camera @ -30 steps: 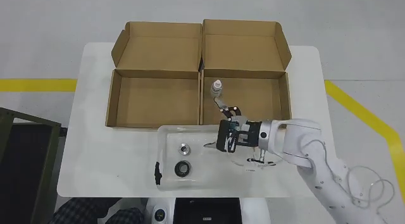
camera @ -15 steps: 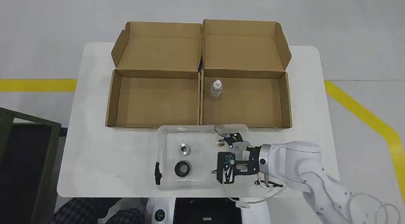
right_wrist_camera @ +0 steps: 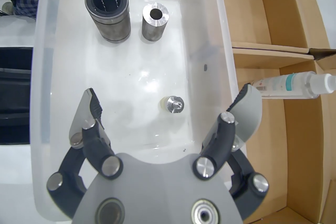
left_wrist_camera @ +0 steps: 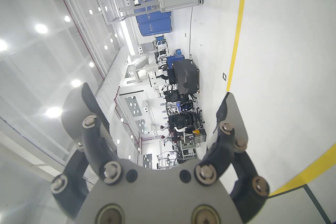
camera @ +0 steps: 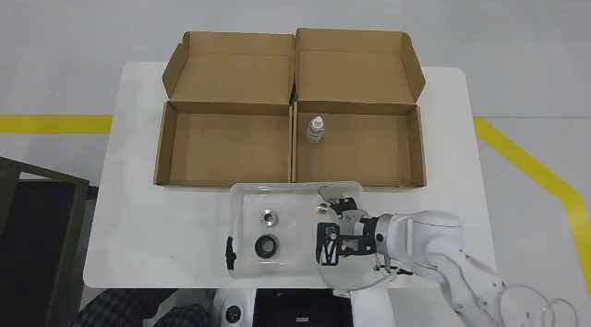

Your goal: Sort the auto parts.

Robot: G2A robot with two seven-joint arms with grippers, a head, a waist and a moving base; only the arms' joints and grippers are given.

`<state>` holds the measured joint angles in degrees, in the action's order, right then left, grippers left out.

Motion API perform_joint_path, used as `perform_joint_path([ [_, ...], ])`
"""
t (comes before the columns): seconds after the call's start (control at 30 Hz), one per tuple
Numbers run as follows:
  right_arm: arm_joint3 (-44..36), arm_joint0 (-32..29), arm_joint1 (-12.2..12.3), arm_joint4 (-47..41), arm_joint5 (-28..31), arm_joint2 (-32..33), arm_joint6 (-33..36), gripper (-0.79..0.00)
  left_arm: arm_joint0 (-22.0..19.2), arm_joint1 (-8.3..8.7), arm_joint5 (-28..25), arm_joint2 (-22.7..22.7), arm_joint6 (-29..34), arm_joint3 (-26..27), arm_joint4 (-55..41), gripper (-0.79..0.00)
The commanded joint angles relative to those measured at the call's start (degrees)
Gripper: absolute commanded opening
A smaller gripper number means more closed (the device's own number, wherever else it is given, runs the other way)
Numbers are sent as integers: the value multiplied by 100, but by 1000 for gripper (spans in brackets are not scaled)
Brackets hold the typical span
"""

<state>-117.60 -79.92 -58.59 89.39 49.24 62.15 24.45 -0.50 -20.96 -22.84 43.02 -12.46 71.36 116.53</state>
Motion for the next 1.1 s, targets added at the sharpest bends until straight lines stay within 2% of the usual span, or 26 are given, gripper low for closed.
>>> perform_joint_path([
  [0.0, 8, 25, -3, 61, -34, -38, 70, 0, 0, 0, 0, 0, 0, 0, 0, 0],
  [0.03, 13, 34, -5, 90, -57, -60, 103, 0, 0, 0, 0, 0, 0, 0, 0, 0],
  [0.17, 56, 77, -14, 175, -97, -163, 216, -111, 0, 0, 0, 0, 0, 0, 0, 0],
  [0.53, 266, 288, -63, 244, -204, -441, 502, -175, 0, 0, 0, 0, 0, 0, 0, 0],
  [0.87, 390, 426, -96, 319, -382, -545, 756, -394, 0, 0, 0, 0, 0, 0, 0, 0],
  [1.07, 443, 493, -112, 367, -413, -612, 819, -449, 0, 0, 0, 0, 0, 0, 0, 0],
])
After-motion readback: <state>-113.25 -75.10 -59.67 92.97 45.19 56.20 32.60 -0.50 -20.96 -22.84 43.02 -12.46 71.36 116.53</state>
